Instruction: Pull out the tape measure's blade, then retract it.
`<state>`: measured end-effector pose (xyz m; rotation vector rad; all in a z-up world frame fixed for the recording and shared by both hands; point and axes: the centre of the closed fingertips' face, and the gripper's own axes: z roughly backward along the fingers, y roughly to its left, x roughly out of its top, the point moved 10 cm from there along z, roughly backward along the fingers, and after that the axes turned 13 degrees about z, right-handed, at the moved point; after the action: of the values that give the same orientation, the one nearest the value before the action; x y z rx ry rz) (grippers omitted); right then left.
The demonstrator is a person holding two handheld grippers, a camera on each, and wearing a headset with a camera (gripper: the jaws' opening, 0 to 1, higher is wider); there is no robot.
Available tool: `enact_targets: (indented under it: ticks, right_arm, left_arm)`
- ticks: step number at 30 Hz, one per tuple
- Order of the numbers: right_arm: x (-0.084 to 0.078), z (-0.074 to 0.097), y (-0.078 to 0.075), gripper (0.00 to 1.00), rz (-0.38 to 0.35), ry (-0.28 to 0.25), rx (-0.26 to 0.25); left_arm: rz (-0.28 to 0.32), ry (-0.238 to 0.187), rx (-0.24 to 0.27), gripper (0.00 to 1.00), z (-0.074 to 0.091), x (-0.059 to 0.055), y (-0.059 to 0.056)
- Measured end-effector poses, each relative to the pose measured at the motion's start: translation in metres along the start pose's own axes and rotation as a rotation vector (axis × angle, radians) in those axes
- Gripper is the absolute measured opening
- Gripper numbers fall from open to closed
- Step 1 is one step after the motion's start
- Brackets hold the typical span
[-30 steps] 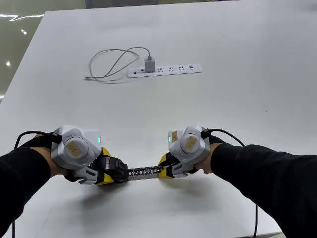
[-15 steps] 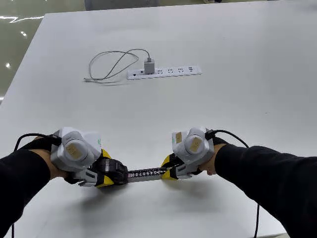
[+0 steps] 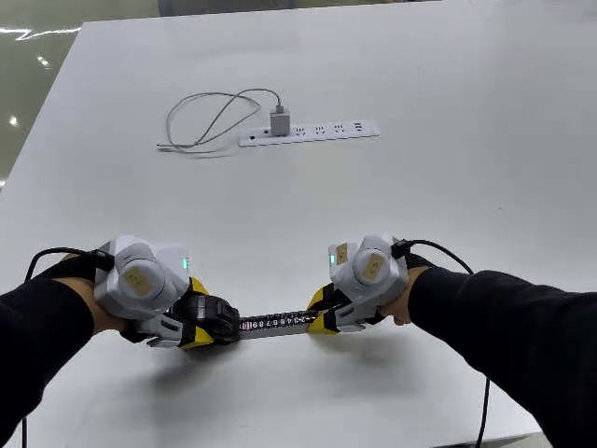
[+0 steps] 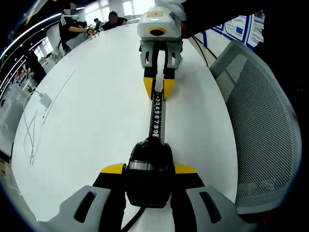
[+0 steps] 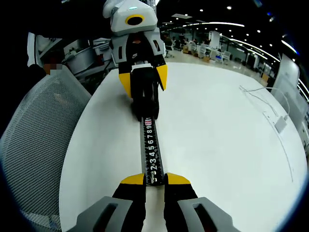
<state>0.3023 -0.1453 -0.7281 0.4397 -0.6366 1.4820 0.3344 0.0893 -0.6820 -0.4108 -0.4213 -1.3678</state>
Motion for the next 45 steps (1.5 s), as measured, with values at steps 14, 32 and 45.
enact_targets:
  ticks: [14, 32, 45]
  right_arm:
    - [-0.007, 0.009, 0.001, 0.10, 0.007, 0.008, -0.001]
    - [-0.016, 0.014, 0.002, 0.10, -0.001, 0.013, -0.014]
    - [-0.021, 0.021, 0.005, 0.10, -0.006, 0.021, -0.015]
  left_arm:
    - [0.001, -0.001, 0.000, 0.30, 0.000, 0.001, 0.000]
    - [0.002, -0.001, 0.001, 0.30, 0.000, 0.000, 0.000]
    - [0.001, 0.000, 0.001, 0.30, 0.001, 0.000, 0.001]
